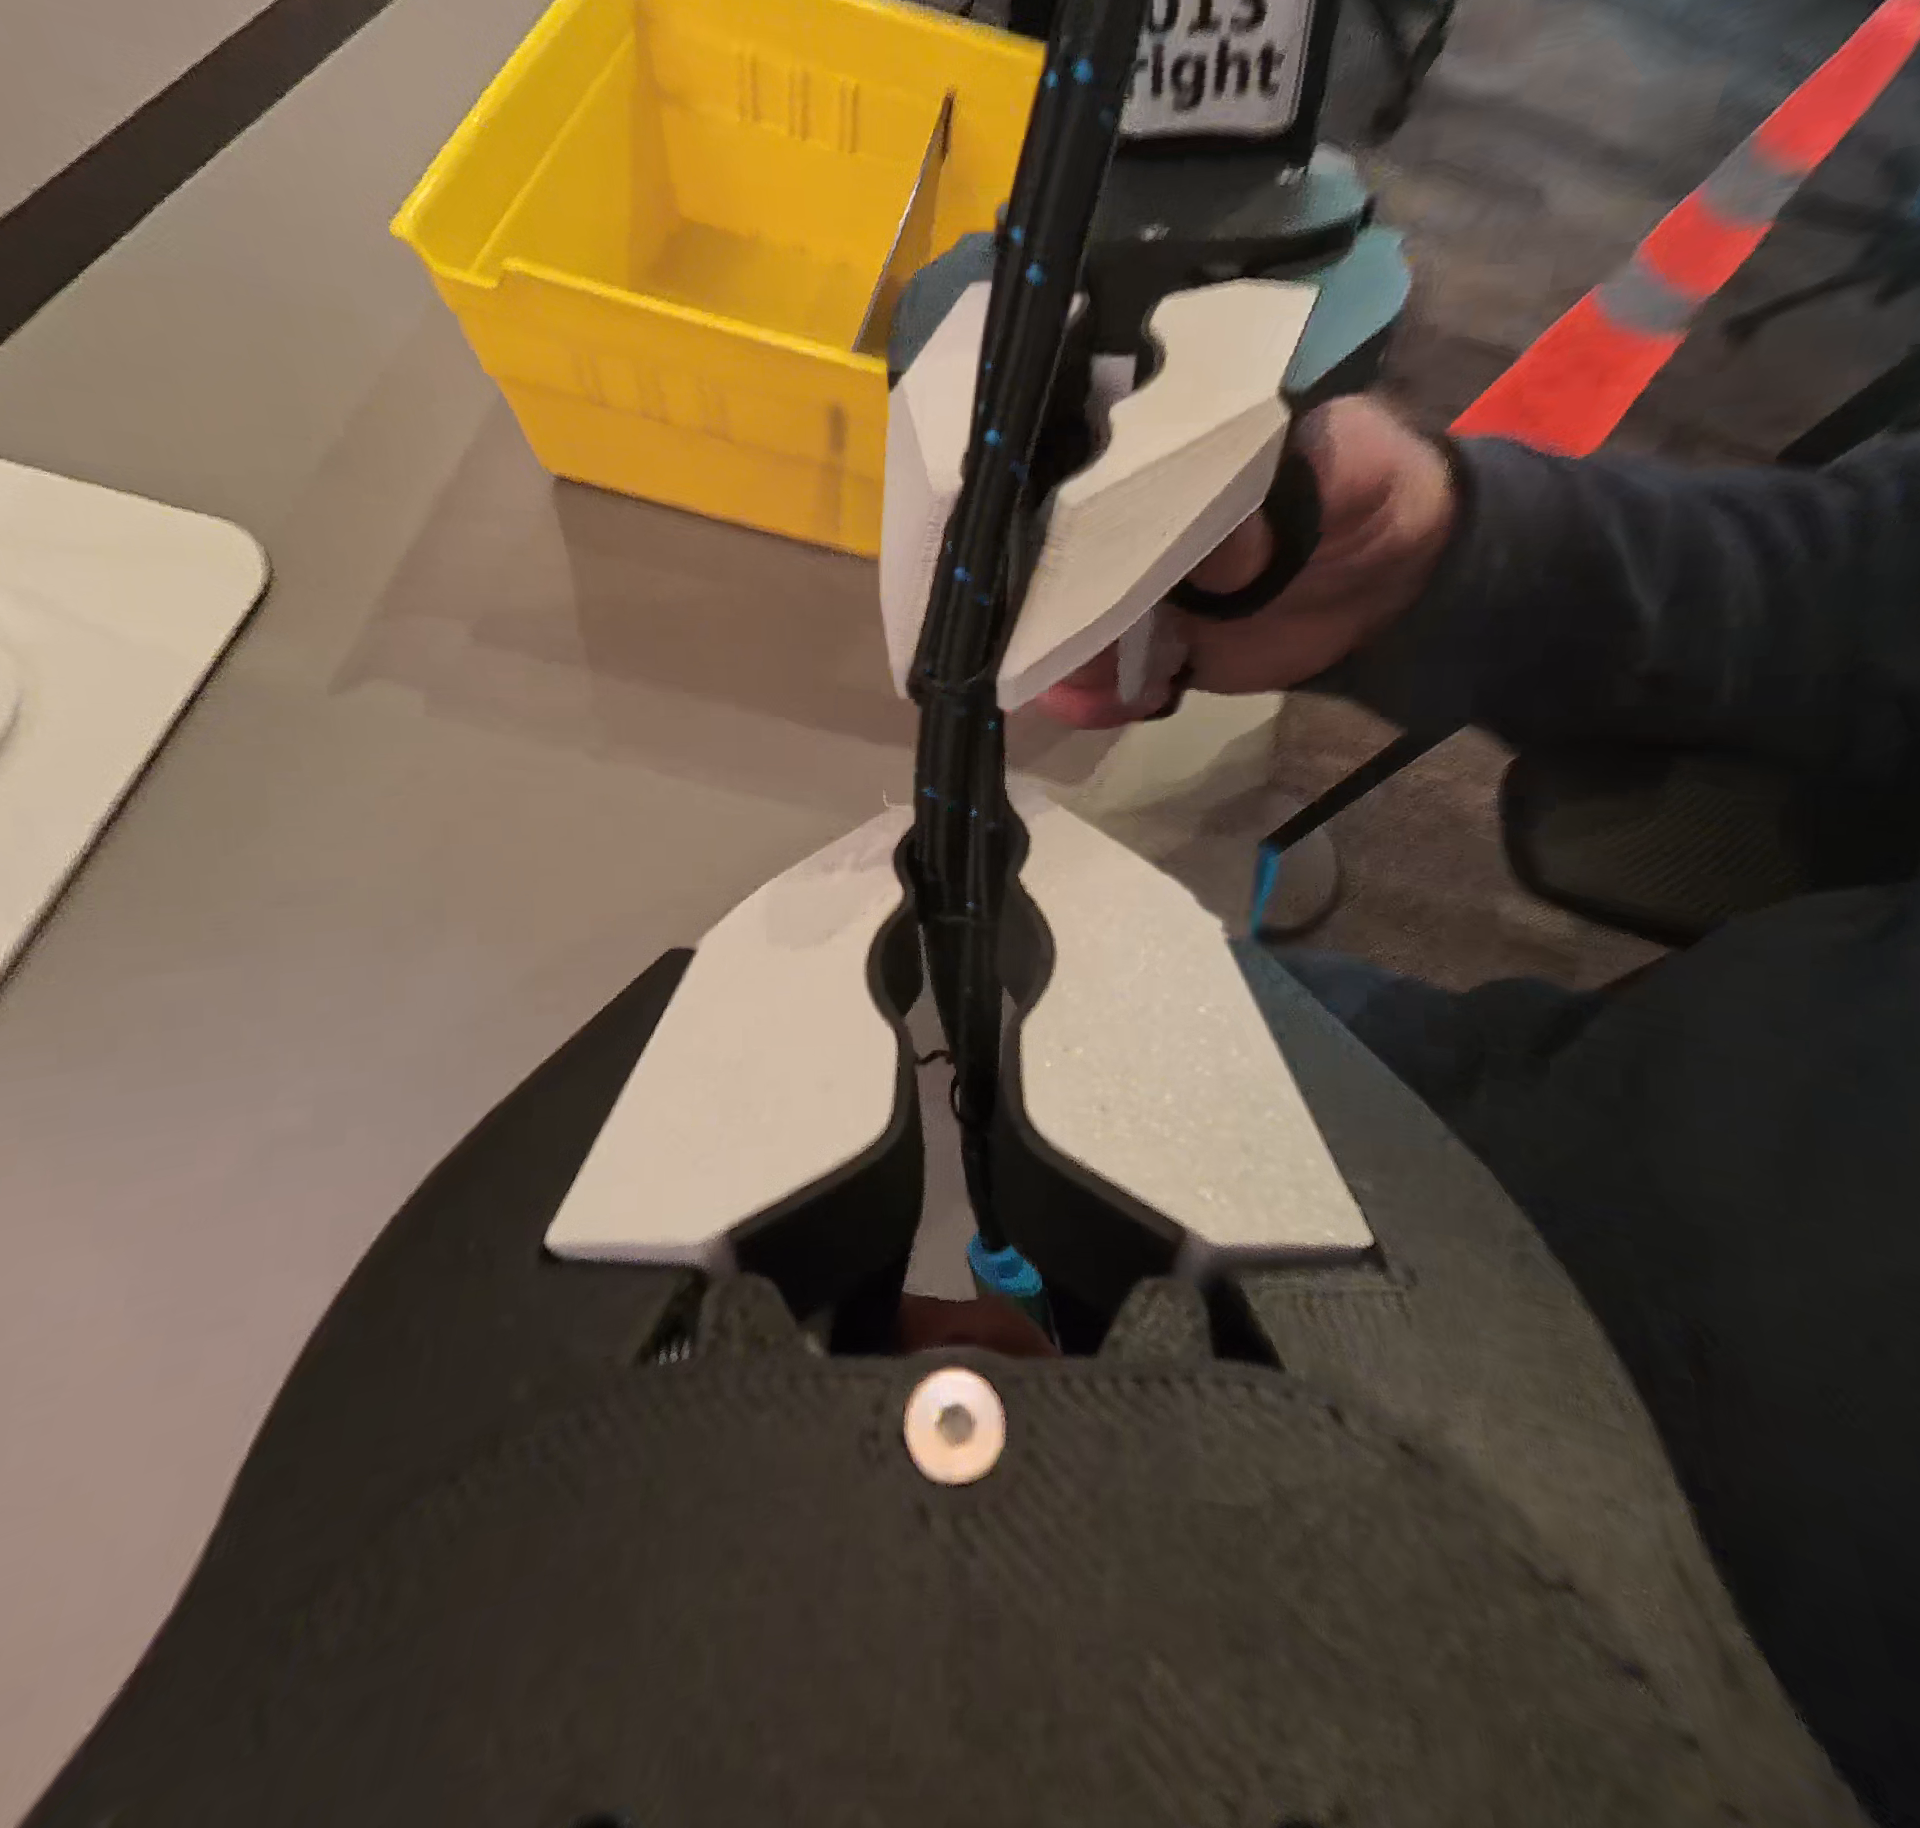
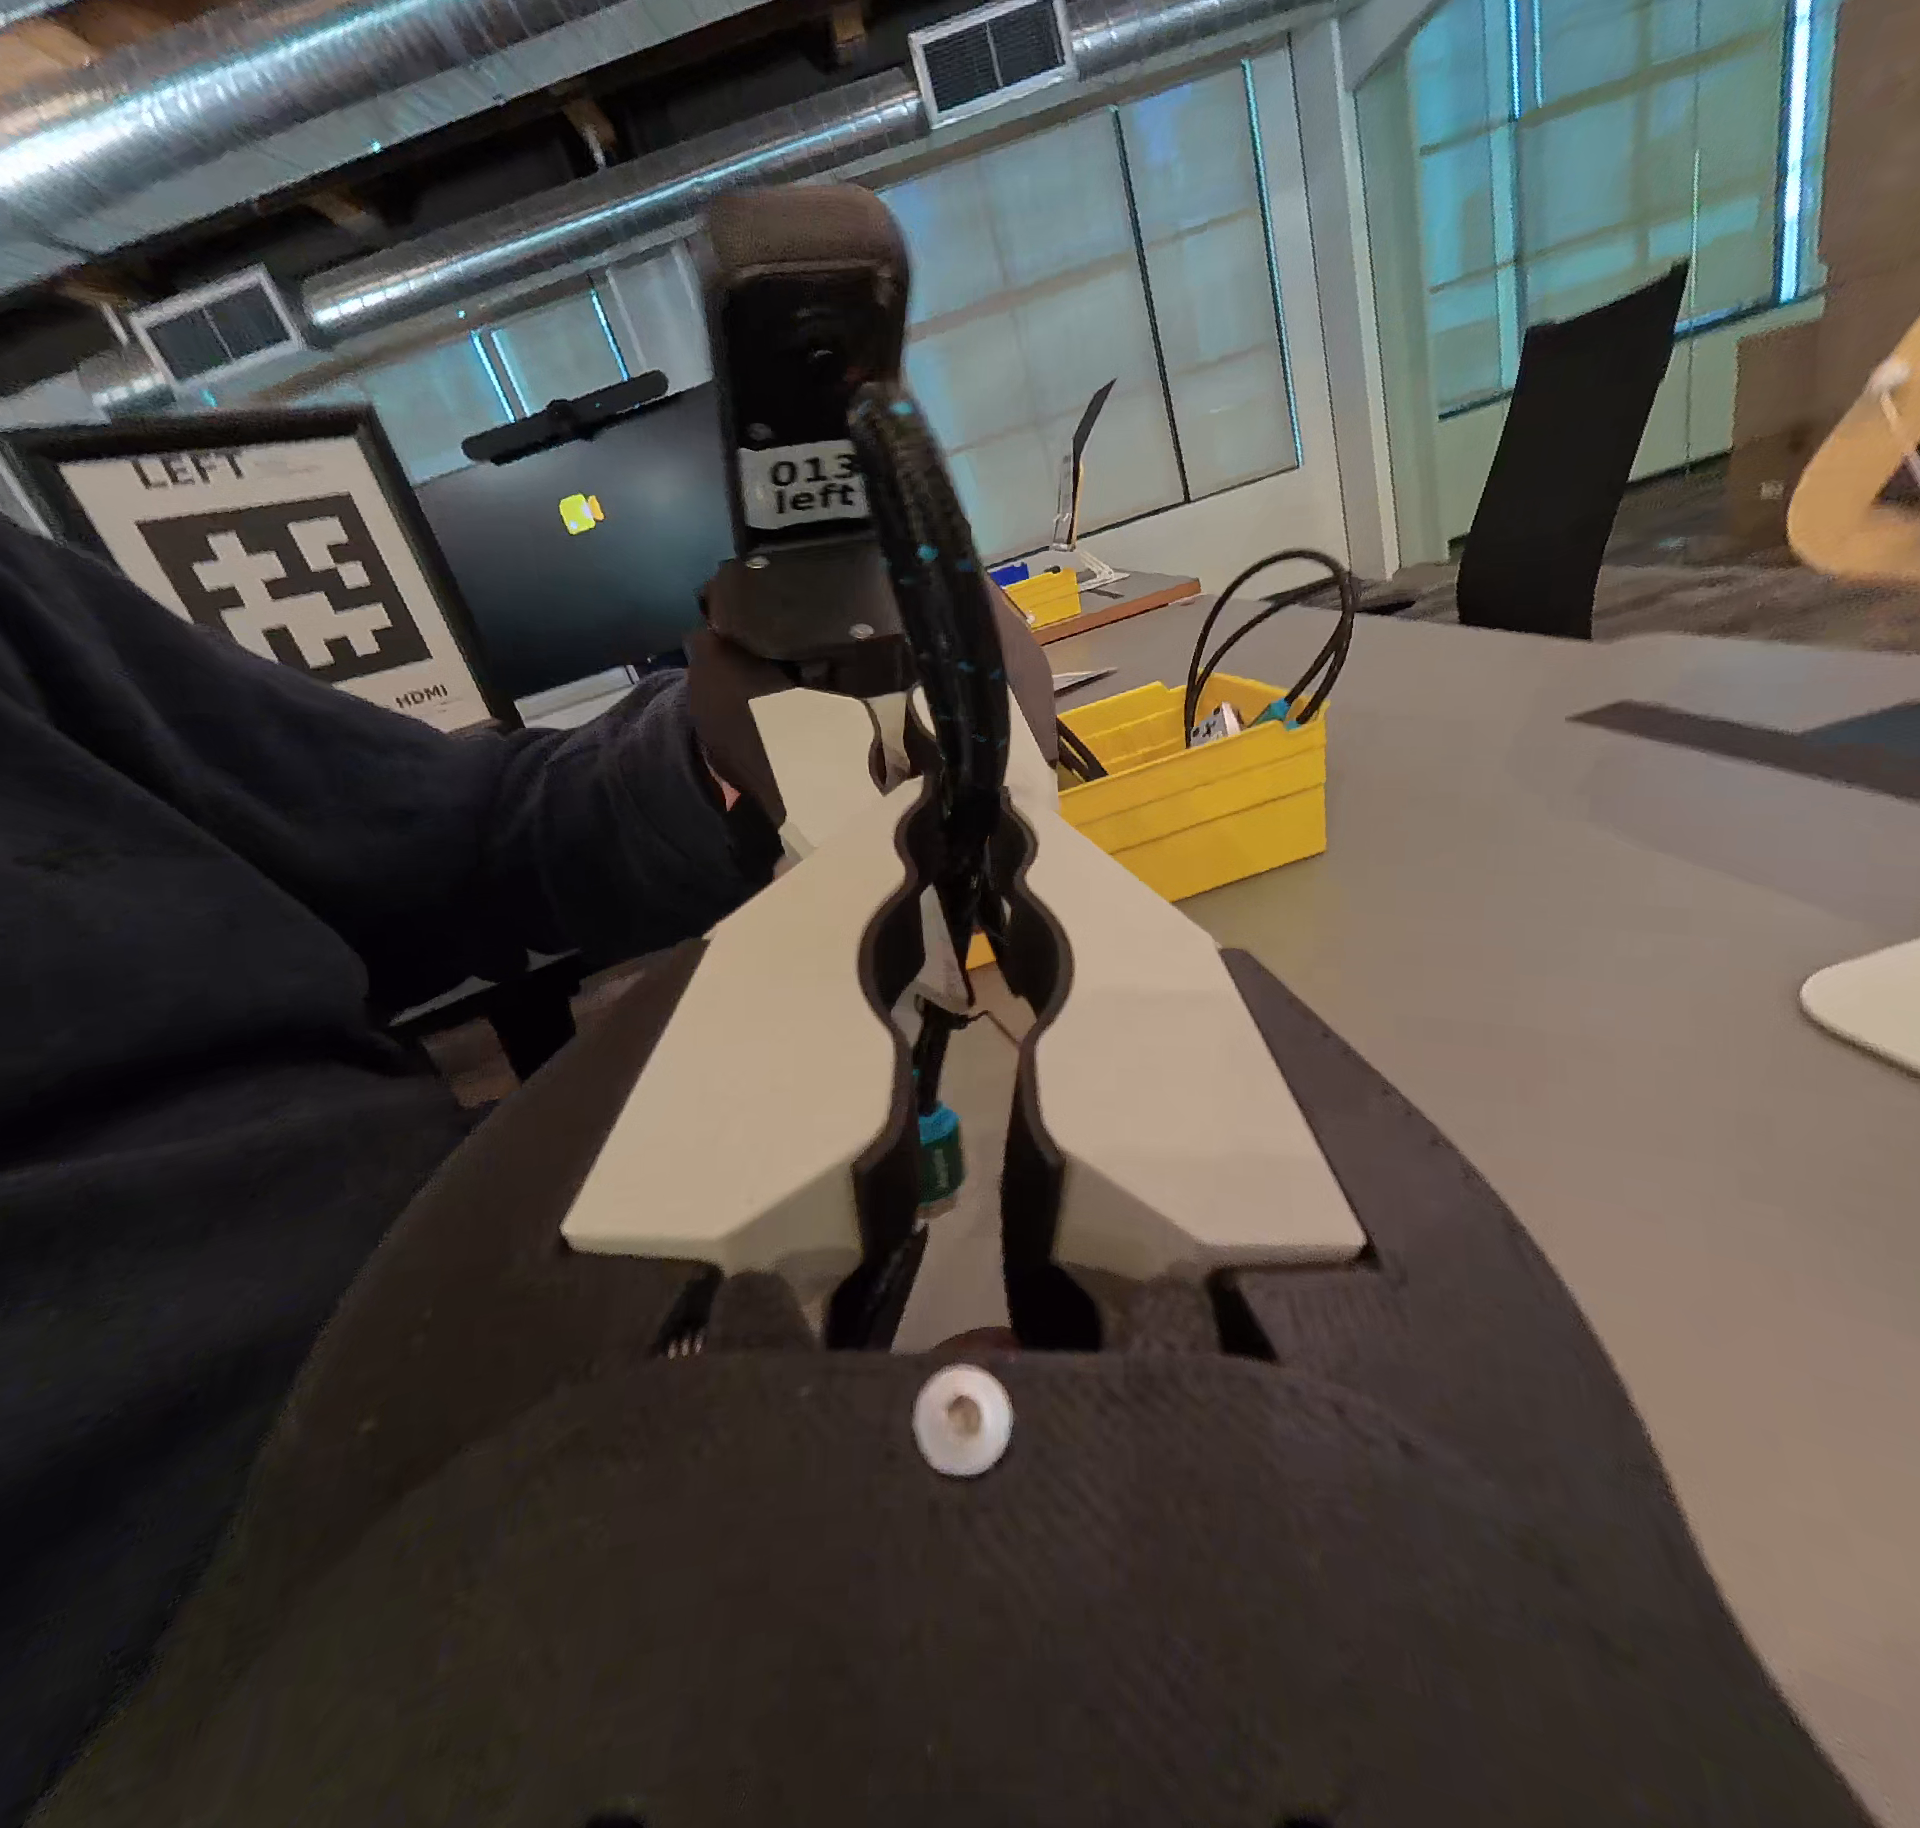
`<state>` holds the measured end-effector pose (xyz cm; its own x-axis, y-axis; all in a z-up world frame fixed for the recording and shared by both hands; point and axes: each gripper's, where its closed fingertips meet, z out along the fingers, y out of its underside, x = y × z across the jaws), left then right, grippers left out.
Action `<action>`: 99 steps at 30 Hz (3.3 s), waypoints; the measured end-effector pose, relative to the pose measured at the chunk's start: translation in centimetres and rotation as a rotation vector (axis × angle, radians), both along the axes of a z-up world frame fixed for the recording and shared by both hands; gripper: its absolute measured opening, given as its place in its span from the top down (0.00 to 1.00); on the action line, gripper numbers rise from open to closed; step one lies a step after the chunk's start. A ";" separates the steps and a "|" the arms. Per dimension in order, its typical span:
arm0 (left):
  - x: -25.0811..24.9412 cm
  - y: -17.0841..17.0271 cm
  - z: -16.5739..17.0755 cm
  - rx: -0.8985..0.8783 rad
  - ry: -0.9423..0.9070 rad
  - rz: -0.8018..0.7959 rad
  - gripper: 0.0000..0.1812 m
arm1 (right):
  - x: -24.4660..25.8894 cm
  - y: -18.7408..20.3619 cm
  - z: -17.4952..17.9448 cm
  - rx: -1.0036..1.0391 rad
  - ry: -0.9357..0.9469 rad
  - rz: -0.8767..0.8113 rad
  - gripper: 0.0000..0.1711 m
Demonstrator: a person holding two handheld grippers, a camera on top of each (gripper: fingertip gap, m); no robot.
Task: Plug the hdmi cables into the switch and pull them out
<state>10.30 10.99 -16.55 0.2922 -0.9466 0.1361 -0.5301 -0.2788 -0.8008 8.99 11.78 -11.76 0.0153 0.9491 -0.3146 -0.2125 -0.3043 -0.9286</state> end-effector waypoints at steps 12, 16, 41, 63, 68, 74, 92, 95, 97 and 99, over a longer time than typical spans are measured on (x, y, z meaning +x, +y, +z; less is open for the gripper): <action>-0.7 5.0 -1.7 0.813 0.301 0.232 0.90 | 0.1 2.7 -3.4 -0.294 0.087 -0.061 0.96; -1.4 5.9 -1.7 0.865 0.374 0.255 0.94 | -0.1 2.5 -3.7 -0.282 0.054 -0.053 0.92; -4.2 4.4 -6.3 0.299 0.694 -0.097 0.94 | 2.6 5.8 -8.8 1.282 -1.557 -0.367 0.73; -2.6 5.0 -5.7 0.605 0.627 -0.141 0.95 | 3.0 5.4 -10.2 1.144 -1.496 -0.372 0.95; -1.9 5.2 -4.7 0.738 0.616 -0.128 0.94 | 2.9 5.5 -9.4 1.184 -1.493 -0.423 0.95; -0.7 5.1 -3.5 0.814 0.560 -0.097 0.92 | 2.7 5.5 -8.5 1.225 -1.481 -0.465 0.95; 0.3 6.0 -2.0 0.867 0.446 0.024 0.93 | 3.4 5.8 -6.8 1.230 -1.474 -0.529 0.71; -0.7 6.8 -1.9 0.857 0.442 0.069 0.93 | 4.8 6.0 -5.9 1.217 -1.479 -0.561 0.70; -1.4 7.3 -1.2 0.838 0.389 0.132 0.93 | 5.9 5.7 -5.3 1.116 -1.431 -0.593 0.75; -2.0 7.8 0.2 0.822 0.299 0.208 0.93 | 5.2 4.2 -5.0 0.898 -1.237 -0.565 0.83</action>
<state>8.29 18.82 -16.33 0.3832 -0.6353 -0.6704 -0.7514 0.2077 -0.6263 14.21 15.98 -16.75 0.2144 0.5969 0.7732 0.8649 0.2518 -0.4342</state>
